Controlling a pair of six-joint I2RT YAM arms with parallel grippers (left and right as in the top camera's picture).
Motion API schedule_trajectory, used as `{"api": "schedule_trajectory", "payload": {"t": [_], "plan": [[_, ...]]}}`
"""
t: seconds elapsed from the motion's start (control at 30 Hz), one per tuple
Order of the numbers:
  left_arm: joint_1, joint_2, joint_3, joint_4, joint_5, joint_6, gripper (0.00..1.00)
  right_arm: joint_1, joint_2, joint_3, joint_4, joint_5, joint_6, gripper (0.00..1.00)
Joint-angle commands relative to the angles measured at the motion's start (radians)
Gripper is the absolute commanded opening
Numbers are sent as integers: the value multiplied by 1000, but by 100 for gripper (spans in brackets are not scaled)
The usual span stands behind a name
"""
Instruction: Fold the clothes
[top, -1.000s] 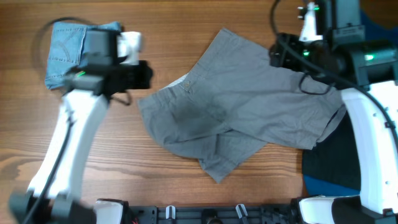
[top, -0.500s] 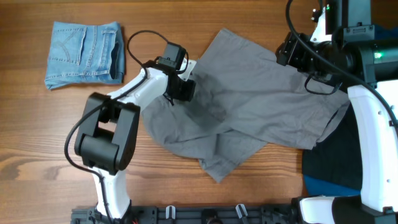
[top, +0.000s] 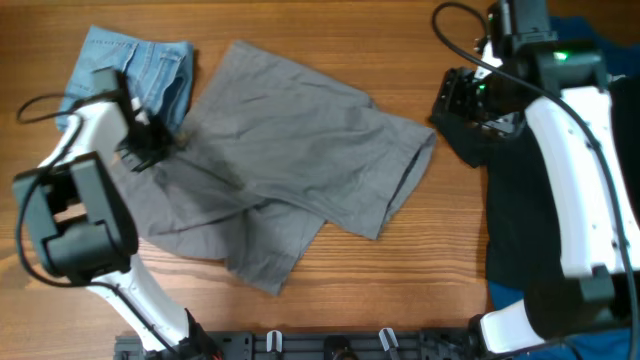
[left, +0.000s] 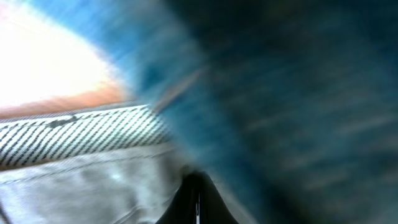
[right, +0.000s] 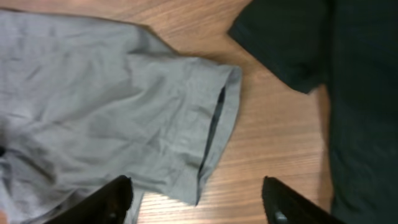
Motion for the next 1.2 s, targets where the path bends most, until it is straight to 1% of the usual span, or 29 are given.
{"api": "schedule_trajectory", "payload": {"t": [0.0, 0.03, 0.07, 0.17, 0.23, 0.27, 0.33, 0.37, 0.4, 0.43, 0.47, 0.5, 0.53, 0.6, 0.7, 0.77, 0.83, 0.9, 0.97, 1.03, 1.07, 1.1, 1.13, 1.17], "plan": [[28, -85, -26, -29, 129, 78, 4, 0, 96, -78, 64, -109, -91, 66], [21, -114, -26, -39, 128, 84, 4, 0, 134, -95, 84, -111, -90, 66], [8, -151, -26, -43, 128, 85, 4, 0, 183, -112, 121, -109, -88, 74], [-22, -240, -26, -53, 128, 86, 6, -1, 298, -122, 179, -84, -76, 75], [-39, -290, -26, -61, 127, 108, 10, -2, 346, -122, 187, -85, -76, 76], [-46, -314, -26, -61, 125, 111, 13, -2, 372, -122, 187, -84, -76, 79], [-63, -360, -26, -60, 125, 117, 17, -2, 427, -122, 208, -84, -77, 81], [-72, -379, -26, -60, 125, 130, 18, -1, 445, -124, 224, -84, -77, 81], [-79, -388, -26, -60, 124, 133, 22, -2, 463, -126, 246, -84, -76, 81], [-86, -394, -26, -60, 124, 133, 24, -2, 473, -126, 259, -86, -75, 75], [-93, -395, -26, -60, 124, 133, 25, -2, 476, -126, 273, -99, -77, 50], [-99, -394, -26, -61, 125, 133, 26, -2, 476, -125, 281, -100, -80, 30], [-105, -392, -26, -61, 125, 133, 26, -4, 468, -122, 281, -100, -80, 18], [-116, -391, -26, -60, 124, 133, 27, -19, 451, -109, 281, -100, -89, 4], [-132, -391, -26, -55, 124, 133, 31, -47, 412, -103, 298, -99, -111, 4], [-137, -391, -26, -48, 125, 133, 32, -75, 389, -103, 357, -92, -135, 4], [-137, -391, -26, -41, 124, 132, 33, -118, 378, -102, 487, -41, -130, 4], [-137, -391, -26, -41, 125, 132, 34, -173, 378, -97, 600, -38, -112, 4], [-137, -391, -26, -42, 125, 132, 34, -234, 378, -97, 716, -104, -79, 4], [-137, -389, -26, -42, 125, 132, 37, -292, 378, -97, 827, -189, -77, 4], [-137, -388, -26, -42, 125, 132, 38, -306, 378, -97, 855, -214, -78, 18], [-137, -388, -26, -42, 125, 132, 40, -325, 375, -95, 885, -266, -80, 47], [-137, -387, -26, -42, 125, 132, 41, -341, 369, -93, 889, -309, -85, 57], [-137, -387, -26, -42, 125, 132, 43, -355, 357, -92, 874, -352, -93, 60]]}}
